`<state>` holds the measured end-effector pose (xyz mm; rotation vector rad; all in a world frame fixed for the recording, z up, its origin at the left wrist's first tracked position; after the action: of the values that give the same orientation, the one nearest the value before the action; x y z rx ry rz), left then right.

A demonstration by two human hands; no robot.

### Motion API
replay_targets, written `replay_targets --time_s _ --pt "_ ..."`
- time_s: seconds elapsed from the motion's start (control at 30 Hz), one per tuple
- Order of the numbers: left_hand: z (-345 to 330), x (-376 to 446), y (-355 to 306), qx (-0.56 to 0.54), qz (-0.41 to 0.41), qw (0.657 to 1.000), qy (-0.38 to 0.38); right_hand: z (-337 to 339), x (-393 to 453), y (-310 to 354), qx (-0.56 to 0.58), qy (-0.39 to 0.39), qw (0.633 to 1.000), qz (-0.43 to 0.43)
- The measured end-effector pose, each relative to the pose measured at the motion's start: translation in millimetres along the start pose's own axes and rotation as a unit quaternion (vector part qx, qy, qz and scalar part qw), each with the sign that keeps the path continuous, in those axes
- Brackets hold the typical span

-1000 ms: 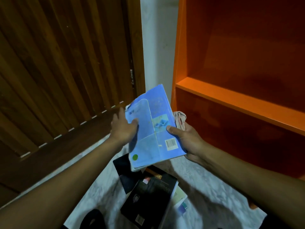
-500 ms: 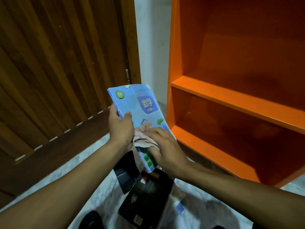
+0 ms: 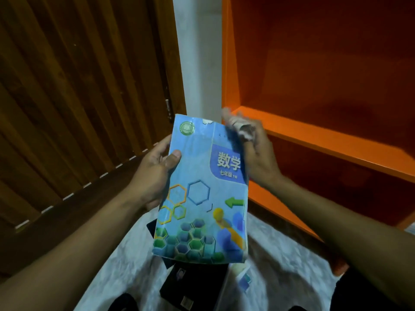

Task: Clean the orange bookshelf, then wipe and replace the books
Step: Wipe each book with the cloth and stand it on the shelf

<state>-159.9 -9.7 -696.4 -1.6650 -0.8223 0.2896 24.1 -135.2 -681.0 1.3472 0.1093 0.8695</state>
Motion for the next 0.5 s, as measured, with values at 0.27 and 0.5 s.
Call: replay_targets --time_s 0.27,0.5 --pt "17.1 11.6 -9.5 -0.012 -0.025 0.993 -0.115 -56.5 -65.4 -22.2 -0.06 0.159 0.985 0.014" --pt "73.9 9.7 -18.3 0.002 -0.024 0.967 -0.255 -78.7 -124.1 -33.4 -0.139 0.337 0.925 0.103"
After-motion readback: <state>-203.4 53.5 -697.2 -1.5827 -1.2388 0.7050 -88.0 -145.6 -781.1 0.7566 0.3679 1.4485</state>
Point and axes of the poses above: each hand's wrist, its own x-axis towards the middle knuckle, its own z-axis out of the back of the hand, y = z × x, the point moved 7 cm from there along x, towards the middle knuckle, and after that the axes turned 12 degrees about -z, right-handed, at the moved point
